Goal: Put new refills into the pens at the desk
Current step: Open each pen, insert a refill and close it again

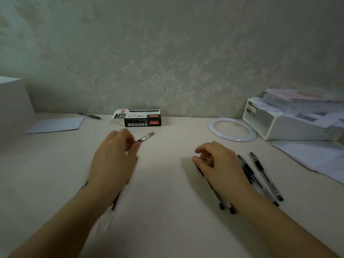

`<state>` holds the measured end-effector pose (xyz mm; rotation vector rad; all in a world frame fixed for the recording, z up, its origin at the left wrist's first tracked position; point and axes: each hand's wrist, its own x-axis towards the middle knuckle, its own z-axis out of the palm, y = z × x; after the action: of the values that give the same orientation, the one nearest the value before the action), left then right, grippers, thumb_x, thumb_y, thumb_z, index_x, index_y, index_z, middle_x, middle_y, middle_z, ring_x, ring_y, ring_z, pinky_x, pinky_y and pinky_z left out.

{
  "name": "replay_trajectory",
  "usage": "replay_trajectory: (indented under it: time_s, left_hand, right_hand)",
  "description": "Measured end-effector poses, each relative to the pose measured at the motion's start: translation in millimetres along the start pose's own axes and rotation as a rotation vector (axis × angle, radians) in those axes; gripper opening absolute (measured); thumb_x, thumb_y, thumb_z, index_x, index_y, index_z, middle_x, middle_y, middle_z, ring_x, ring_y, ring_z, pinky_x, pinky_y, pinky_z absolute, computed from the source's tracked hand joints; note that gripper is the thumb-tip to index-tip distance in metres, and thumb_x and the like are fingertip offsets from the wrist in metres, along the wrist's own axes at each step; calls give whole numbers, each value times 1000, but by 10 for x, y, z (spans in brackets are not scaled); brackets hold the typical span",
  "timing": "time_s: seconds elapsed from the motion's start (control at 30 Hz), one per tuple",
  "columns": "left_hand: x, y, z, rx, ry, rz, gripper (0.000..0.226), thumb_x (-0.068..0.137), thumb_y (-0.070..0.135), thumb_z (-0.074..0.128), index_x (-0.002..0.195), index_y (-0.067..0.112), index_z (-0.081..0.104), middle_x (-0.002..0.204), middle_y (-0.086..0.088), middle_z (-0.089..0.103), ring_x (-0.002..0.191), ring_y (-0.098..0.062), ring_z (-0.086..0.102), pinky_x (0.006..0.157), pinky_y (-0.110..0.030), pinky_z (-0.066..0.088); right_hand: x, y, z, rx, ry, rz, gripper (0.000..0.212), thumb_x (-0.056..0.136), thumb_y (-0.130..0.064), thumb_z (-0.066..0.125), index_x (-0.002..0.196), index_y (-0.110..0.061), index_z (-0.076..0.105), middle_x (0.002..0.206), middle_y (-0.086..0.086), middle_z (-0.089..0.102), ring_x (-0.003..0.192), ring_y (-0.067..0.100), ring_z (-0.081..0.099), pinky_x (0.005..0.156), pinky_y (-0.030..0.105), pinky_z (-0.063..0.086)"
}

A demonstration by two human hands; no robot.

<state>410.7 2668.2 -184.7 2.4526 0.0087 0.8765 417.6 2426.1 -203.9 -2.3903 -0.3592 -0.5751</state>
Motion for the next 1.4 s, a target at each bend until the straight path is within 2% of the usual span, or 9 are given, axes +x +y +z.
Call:
replay_trajectory:
  time_s: [0.17,0.27,0.4,0.67,0.77,0.87,1.07,1.23,1.4]
  left_hand:
    - [66,-296,-112,265,-165,-256,12,96,25,49,96,13,50,92,-8,58,79,-28,55,71,-42,50]
    - [43,-346,-91,327,-287,-277,12,95,22,47,95,10,48,92,-11,56,82,-30,55,77,-46,51]
    - [27,-344,-75,363,-356,-285,11,94,21,46,96,10,47,94,-11,55,85,-30,55,80,-45,51]
    - [6,-262,-46,366,-307,-257,16,92,27,51,100,12,50,97,-9,50,87,-30,55,79,-43,51]
    - [-21,-136,-15,221,-192,-130,20,90,32,57,103,18,53,99,-4,52,86,-23,56,76,-38,49]
    - [-118,68,64,13,-199,41,17,88,40,60,96,27,54,85,10,51,71,-4,50,63,-22,37]
    - [-290,320,192,-321,-383,163,41,80,68,38,90,34,57,79,17,61,75,1,57,59,-11,43]
    - [-316,319,226,-398,-521,205,11,95,39,48,100,32,53,76,14,63,61,-3,61,52,-13,45]
    - [-308,289,224,-273,-481,329,9,98,29,47,103,28,54,77,14,59,70,1,54,60,-9,39]
  right_hand:
    - [-1,67,-80,-197,-20,126,21,89,-41,66,84,-22,60,75,-12,52,73,11,53,66,30,45]
    - [-17,46,-108,-254,-53,155,25,87,-44,66,80,-22,57,75,-12,50,70,9,50,61,25,37]
    - [-49,14,-99,-257,-109,155,26,84,-46,70,81,-22,60,81,-9,53,74,9,52,66,26,40]
    - [-38,7,-10,-327,-145,147,22,87,-39,65,78,-19,63,68,-12,51,68,10,53,61,27,37]
    - [-18,2,-15,-140,-77,195,19,84,-35,69,73,-20,65,61,-9,56,59,2,54,50,15,38]
    - [15,-51,-20,228,-52,302,19,83,-38,72,73,-23,66,58,-8,60,54,-5,54,51,6,40]
    - [0,-241,37,704,-245,375,20,95,-27,62,89,-9,68,66,-3,70,56,5,59,56,16,48]
    - [-49,-280,72,814,-352,341,16,96,-18,59,91,-4,62,71,1,72,68,13,68,67,22,54]
    - [-31,-250,52,773,-244,305,15,93,-27,64,93,-12,66,72,2,70,60,12,61,60,20,51]
